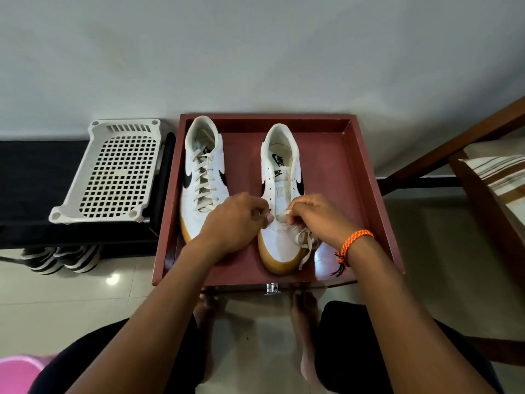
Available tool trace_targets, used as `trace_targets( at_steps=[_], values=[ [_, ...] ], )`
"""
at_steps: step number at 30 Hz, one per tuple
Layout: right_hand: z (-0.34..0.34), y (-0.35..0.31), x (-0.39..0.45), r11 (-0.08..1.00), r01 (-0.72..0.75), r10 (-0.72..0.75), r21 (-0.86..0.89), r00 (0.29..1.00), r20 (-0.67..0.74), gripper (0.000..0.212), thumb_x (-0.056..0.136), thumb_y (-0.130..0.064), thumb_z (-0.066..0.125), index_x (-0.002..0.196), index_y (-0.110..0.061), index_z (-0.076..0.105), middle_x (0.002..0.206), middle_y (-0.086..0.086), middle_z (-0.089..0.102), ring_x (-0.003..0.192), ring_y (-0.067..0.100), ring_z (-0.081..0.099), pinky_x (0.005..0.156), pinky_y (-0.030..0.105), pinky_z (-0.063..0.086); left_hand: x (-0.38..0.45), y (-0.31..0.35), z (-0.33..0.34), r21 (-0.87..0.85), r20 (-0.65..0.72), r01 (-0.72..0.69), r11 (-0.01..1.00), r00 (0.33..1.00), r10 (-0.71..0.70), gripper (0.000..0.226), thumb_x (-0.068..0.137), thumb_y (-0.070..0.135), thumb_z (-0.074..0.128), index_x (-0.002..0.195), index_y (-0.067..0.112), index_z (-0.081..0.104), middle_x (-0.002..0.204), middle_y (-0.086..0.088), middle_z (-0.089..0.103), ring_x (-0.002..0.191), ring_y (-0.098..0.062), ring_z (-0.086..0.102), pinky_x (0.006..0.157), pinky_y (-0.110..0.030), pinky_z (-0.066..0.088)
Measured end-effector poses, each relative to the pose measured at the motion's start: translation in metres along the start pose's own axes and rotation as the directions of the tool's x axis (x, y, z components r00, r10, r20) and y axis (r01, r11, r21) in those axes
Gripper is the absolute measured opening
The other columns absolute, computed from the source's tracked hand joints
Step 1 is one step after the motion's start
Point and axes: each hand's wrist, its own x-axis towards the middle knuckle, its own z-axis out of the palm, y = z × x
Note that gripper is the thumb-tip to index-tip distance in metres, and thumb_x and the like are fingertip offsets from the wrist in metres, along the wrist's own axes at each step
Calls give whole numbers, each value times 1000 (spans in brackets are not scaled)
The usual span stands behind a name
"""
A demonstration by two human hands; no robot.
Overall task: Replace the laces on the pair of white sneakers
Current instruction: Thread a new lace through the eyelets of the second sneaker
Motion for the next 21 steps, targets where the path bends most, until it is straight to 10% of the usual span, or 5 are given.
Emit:
trace_targets(
  at_steps=[4, 10, 16, 21],
  values=[
    [0, 4, 1, 1000, -28, 28, -12, 999, -18, 37, 93, -29, 50, 66, -17, 73, 66, -5, 72, 64, 15, 65, 74, 39, 54, 0, -2, -12, -366, 76, 25, 930, 997, 4, 30, 107, 25, 65, 84, 6, 72, 83, 0, 67, 71, -7, 55, 72, -26, 44],
    [-1, 2, -3, 994, -62, 58, -93, 998, -37, 32, 74, -41, 44, 69, -31, 74, 71, -4, 73, 68, 14, 60, 97, 61, 54, -8, -1, -37, -814, 175, 142, 563, 985, 4, 39, 107, 21, 59, 113, -17, 63, 119, -12, 78, 106, -33, 74, 90, -44, 60],
    [-9, 1, -3, 995, -73, 70, 71, 997, 41, 36, 87, -30, 53, 61, -19, 74, 59, -1, 64, 49, 17, 50, 66, 42, 46, -8, 1, -29, -699, 187, 182, 692, 980, -69, 38, 109, 26, 59, 102, -10, 67, 115, -8, 80, 94, -21, 75, 78, -34, 58],
    [-20, -7, -8, 892, 48, -76, 449, 996, 44, 35, 96, -5, 51, 64, -7, 66, 76, 8, 67, 86, 24, 58, 74, 14, 50, -7, 5, -30, -637, 75, 118, 762, 993, -92, 34, 108, 31, 62, 100, -1, 72, 90, -6, 71, 83, -14, 60, 80, -28, 49]
  ],
)
